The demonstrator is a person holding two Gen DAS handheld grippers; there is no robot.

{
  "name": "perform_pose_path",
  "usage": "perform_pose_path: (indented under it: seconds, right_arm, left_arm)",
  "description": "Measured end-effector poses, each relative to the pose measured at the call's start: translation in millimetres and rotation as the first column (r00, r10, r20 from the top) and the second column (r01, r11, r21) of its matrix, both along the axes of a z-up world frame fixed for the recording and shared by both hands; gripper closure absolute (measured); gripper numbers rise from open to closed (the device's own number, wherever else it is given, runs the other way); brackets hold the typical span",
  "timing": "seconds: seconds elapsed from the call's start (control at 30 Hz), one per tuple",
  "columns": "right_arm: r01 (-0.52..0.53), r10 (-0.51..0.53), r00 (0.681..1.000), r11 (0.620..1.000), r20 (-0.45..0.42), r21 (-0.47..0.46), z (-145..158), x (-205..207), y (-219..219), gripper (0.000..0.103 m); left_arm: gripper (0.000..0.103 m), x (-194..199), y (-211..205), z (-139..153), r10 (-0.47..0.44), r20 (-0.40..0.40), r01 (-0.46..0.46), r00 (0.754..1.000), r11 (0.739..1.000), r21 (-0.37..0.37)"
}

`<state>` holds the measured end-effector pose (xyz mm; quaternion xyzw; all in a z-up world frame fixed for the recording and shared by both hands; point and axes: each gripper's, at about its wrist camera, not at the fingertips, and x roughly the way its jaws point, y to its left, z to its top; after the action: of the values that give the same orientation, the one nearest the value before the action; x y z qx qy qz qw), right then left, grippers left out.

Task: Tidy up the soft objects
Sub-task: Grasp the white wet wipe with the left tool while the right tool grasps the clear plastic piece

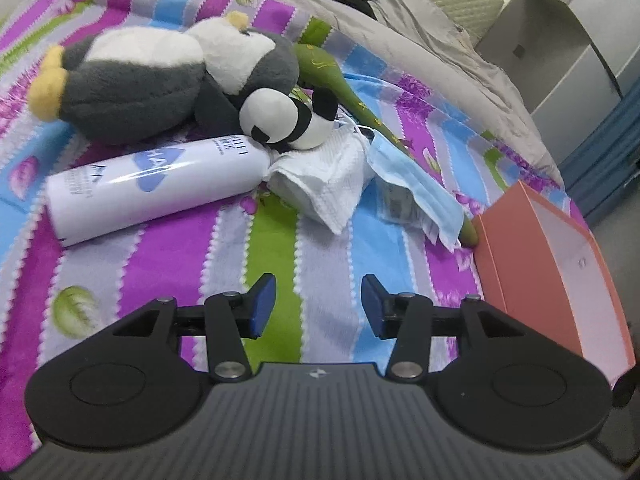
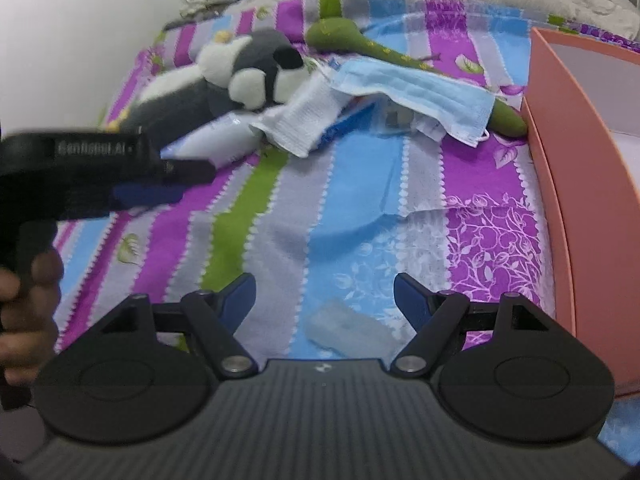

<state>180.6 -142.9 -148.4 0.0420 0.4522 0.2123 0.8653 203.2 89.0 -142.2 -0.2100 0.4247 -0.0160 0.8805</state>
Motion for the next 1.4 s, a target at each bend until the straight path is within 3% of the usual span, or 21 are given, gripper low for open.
perform_pose_path:
  seconds: [0.3, 0.43, 0.63, 0.67, 0.7, 0.8, 0.9, 1.03, 1.4]
  right_arm:
    - [-0.05, 0.043, 0.994, 0.996, -0.103, -0.068, -34, 6, -1, 0.025]
    - [-0.108, 0.099, 0.993, 0.979, -0.059, -0.175, -43, -1, 13, 0.03]
    - [-0.176, 0.176, 0.984, 0.962, -0.017, -0.208, -41, -2, 26, 0.051]
    - [-0.179, 0.18, 0.984, 0.961, -0.019, -0.21, -40, -1, 28, 0.053]
    - [-0.186, 0.186, 0.982, 0.961, -0.02, -0.207, -40, 0, 29, 0.06]
    - [-0.189, 0.188, 0.982, 0.962, -0.024, -0.196, -36, 4, 30, 0.066]
    - [-0.178, 0.176, 0.984, 0.967, -0.026, -0.18, -32, 7, 29, 0.076]
    - [-0.176, 0.172, 0.984, 0.97, -0.042, -0.168, -31, 11, 29, 0.079]
    - [-0.144, 0.143, 0.99, 0.978, -0.019, -0.151, -13, -4, 28, 0.081]
  left_arm:
    - [0.045, 61, 0, -33, 0.015, -0.021, -0.016, 1.0, 0.998, -0.068]
    - [0.045, 82, 6, -45, 0.036, -0.028, -0.038, 0.999, 0.997, -0.068]
    - [0.046, 104, 11, -55, 0.049, -0.012, -0.05, 0.999, 0.994, -0.098]
    - [0.048, 107, 11, -57, 0.052, -0.013, -0.053, 0.999, 0.993, -0.103]
    - [0.056, 110, 10, -59, 0.053, -0.016, -0.054, 0.998, 0.993, -0.108]
    - [0.079, 114, 7, -62, 0.055, -0.018, -0.056, 0.998, 0.993, -0.107]
    - [0.091, 115, 4, -61, 0.062, -0.017, -0.063, 0.998, 0.993, -0.098]
    - [0.094, 107, -4, -48, 0.047, 0.018, -0.046, 0.999, 0.998, -0.039]
    - [0.095, 60, -8, -20, 0.047, 0.05, -0.043, 0.998, 0.997, -0.067]
